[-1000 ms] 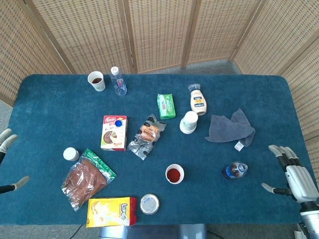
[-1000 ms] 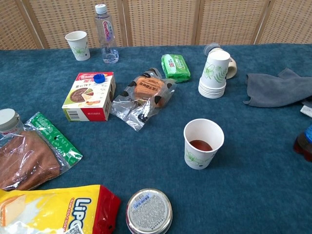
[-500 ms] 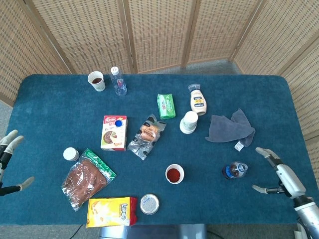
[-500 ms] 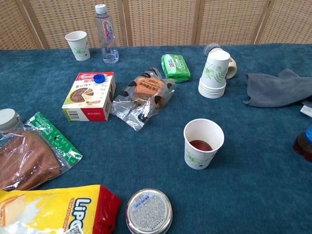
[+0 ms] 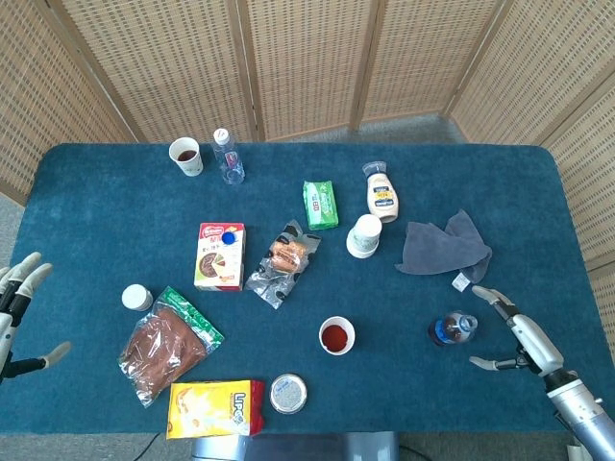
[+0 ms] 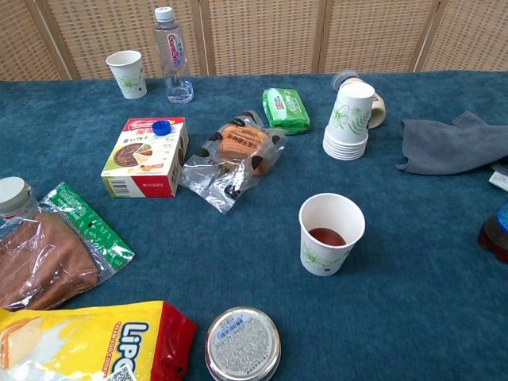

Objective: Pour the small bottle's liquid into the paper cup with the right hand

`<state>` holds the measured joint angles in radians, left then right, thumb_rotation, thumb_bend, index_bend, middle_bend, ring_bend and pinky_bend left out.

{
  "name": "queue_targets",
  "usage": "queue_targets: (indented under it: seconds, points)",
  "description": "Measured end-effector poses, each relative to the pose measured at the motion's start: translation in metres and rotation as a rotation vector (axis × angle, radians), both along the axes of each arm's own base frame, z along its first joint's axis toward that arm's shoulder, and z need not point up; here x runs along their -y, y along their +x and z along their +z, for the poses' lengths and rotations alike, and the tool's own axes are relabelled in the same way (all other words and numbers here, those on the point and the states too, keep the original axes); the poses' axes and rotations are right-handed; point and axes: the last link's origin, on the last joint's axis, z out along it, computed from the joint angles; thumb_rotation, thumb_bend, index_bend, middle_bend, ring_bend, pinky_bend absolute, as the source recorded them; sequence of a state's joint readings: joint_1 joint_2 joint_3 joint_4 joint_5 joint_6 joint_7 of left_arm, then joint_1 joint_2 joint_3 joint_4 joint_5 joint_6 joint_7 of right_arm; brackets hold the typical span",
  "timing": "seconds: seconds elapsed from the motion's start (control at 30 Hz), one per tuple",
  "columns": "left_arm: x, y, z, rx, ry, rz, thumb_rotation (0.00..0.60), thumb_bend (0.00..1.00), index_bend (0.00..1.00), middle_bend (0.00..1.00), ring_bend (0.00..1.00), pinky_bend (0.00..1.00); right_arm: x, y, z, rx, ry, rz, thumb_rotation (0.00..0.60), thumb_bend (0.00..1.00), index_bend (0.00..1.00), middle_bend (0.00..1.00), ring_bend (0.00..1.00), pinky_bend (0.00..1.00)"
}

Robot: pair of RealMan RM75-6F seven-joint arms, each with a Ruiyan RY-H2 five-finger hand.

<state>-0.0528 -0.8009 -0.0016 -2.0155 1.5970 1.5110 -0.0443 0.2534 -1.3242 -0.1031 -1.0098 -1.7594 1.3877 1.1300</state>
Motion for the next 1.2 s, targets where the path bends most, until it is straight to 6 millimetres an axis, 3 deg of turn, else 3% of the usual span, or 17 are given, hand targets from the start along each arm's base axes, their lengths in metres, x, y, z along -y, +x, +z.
queue_targets:
  seconds: [1.2]
  points:
    - [-0.002, 0.022, -0.015, -0.050, 0.013, 0.007, 0.600, 0.15, 0.00, 0.00, 0.00, 0.00, 0.015, -0.003, -0.043, 0.280, 0.161, -0.063, 0.600, 0.00, 0.00, 0.00, 0.00, 0.00]
